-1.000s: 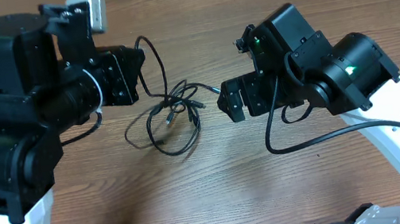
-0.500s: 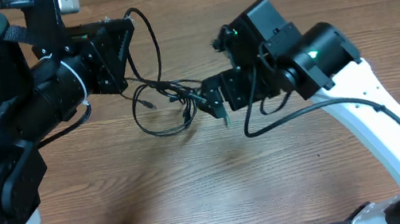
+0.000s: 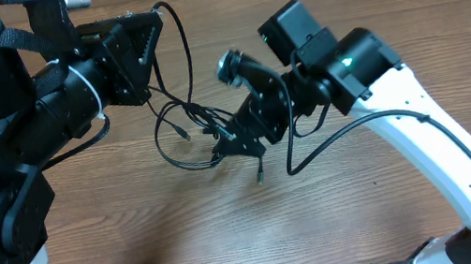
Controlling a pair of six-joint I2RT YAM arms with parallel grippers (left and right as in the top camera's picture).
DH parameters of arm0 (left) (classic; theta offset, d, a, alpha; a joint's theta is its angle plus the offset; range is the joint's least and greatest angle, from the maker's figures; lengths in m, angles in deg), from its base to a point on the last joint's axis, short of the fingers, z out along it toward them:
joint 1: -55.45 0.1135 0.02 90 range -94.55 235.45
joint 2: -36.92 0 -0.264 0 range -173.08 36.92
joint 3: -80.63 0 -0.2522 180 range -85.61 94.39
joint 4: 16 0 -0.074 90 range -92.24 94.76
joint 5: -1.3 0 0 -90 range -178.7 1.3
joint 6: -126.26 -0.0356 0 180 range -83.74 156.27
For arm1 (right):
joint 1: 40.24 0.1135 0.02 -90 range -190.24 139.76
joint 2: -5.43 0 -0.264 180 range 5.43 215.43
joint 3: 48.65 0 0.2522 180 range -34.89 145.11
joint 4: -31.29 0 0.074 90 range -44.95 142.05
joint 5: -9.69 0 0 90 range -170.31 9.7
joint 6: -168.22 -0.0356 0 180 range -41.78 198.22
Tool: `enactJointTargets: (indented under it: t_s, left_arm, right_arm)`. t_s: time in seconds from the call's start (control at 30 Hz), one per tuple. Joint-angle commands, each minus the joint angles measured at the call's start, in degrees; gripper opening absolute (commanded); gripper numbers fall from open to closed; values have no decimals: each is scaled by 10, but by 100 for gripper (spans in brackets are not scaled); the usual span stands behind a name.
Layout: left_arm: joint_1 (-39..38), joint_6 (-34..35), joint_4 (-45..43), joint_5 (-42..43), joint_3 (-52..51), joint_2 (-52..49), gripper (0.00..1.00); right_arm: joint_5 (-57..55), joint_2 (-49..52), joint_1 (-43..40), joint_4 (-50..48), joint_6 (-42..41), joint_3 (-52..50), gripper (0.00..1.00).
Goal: Untangle cables
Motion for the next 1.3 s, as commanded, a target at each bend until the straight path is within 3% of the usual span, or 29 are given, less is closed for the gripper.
enactJointTargets:
  t_s: [0.0,0.2,0.37,0.53,0.87,1.27]
  left_arm:
    - [3,7,-9,11,16,1,4]
    - [3,22,-16,23,16,1,4]
    - [3,32,-17,32,16,2,4]
    - [3,34,-17,58,16,2,4]
    - [3,34,-18,95,16,3,4]
    - [3,36,-20,109,17,6,4]
  right_arm:
    - [41,3,14,-6,93,-21,82]
    - [50,4,19,-41,99,-37,75]
    - [51,4,19,-72,98,-37,81]
    - [34,4,19,-94,95,-37,80]
    - [-226,4,19,-197,-130,-37,85]
    - [-282,4,19,-198,-208,-37,94]
